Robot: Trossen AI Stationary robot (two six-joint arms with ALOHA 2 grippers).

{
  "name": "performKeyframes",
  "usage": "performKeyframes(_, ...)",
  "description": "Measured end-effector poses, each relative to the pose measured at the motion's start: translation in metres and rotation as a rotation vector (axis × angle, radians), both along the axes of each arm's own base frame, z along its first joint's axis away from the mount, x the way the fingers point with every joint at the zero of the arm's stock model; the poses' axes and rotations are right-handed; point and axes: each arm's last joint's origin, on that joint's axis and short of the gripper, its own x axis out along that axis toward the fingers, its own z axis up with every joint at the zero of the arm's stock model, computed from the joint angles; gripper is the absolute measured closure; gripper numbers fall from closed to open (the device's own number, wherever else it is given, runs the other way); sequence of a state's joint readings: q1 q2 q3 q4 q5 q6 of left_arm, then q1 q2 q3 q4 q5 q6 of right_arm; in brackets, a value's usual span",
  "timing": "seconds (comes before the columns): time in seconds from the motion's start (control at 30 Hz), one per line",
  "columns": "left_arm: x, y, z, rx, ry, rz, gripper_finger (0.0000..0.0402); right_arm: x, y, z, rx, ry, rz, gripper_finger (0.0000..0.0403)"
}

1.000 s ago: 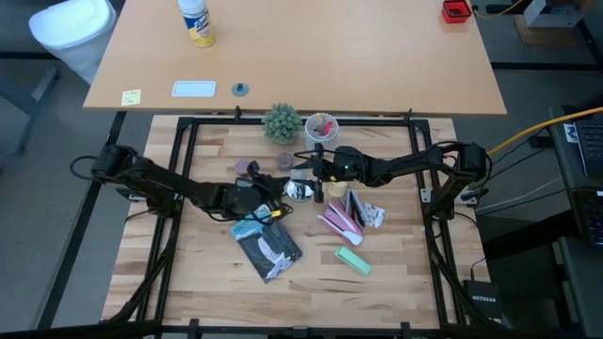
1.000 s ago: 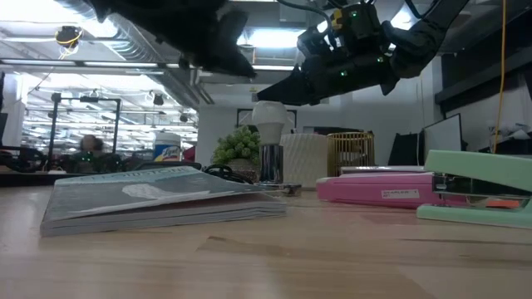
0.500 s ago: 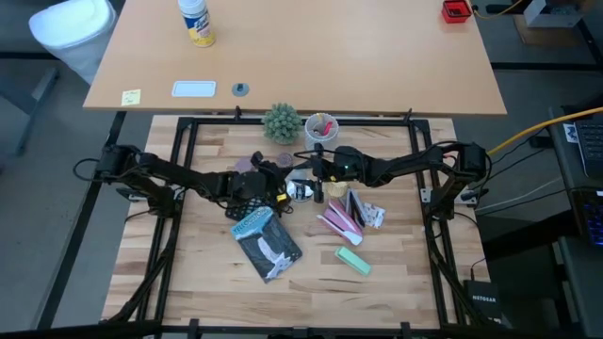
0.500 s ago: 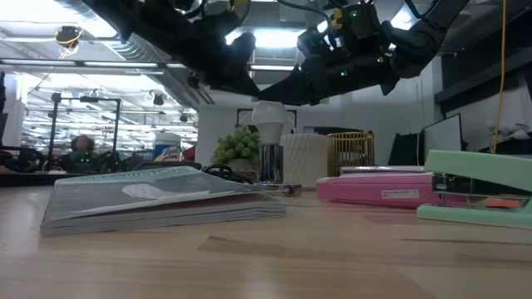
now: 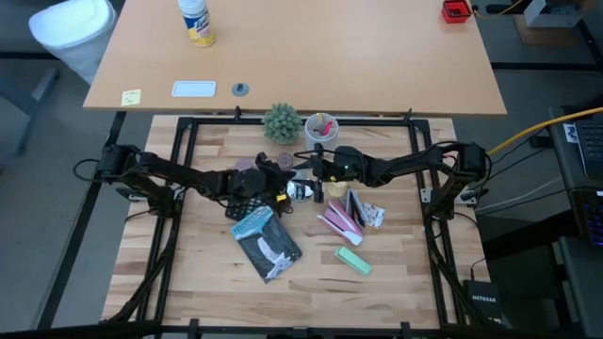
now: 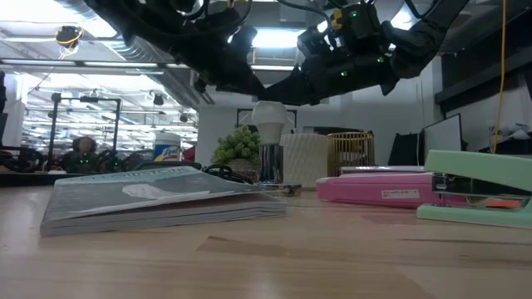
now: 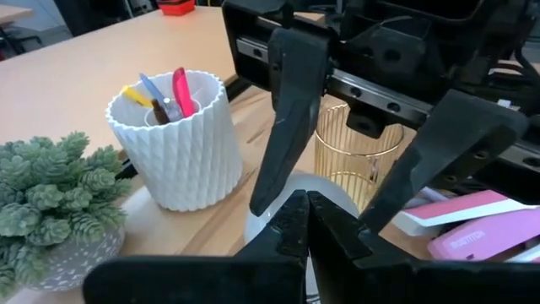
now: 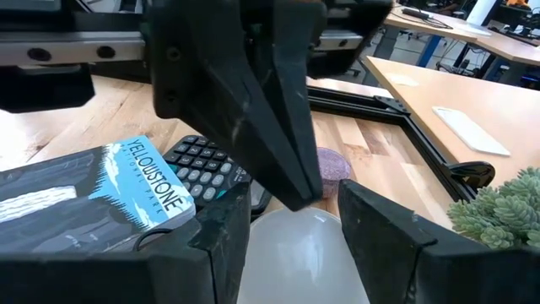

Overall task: Screw lightbulb
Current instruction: Insert the lightbulb into the lamp

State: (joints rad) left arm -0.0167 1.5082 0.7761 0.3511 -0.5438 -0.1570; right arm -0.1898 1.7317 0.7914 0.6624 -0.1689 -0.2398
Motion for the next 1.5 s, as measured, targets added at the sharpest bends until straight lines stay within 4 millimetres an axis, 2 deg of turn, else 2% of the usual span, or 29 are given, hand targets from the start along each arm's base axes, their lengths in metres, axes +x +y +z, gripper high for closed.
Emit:
performKeyframes(0.47, 0.002, 0.010, -0.007, -0.062, 0.009, -0.005, 0.0401, 0.000, 0.000, 0.001, -0.002, -0.003, -0.003, 0.0219)
performKeyframes(0.93, 0.005, 0.010, -0.010, -0.061, 0.006, -0.012, 0.0401, -0.015, 0.003, 0.028, 0.005, -0.002, 0.006, 0.0219)
performKeyframes(1.27, 0.005, 0.010, -0.010, -0.048, 0.015, -0.017, 0.0401, -0.018, 0.004, 0.032, 0.005, 0.011, 0.002, 0.0220)
performKeyframes(1.37, 0.005, 0.010, -0.011, -0.048, 0.016, -0.017, 0.0401, -0.021, 0.004, 0.038, 0.002, 0.010, -0.001, 0.0233)
performKeyframes(1.5, 0.005, 0.010, -0.011, -0.047, 0.017, -0.017, 0.0401, -0.032, 0.006, 0.053, 0.004, 0.023, -0.001, 0.0274)
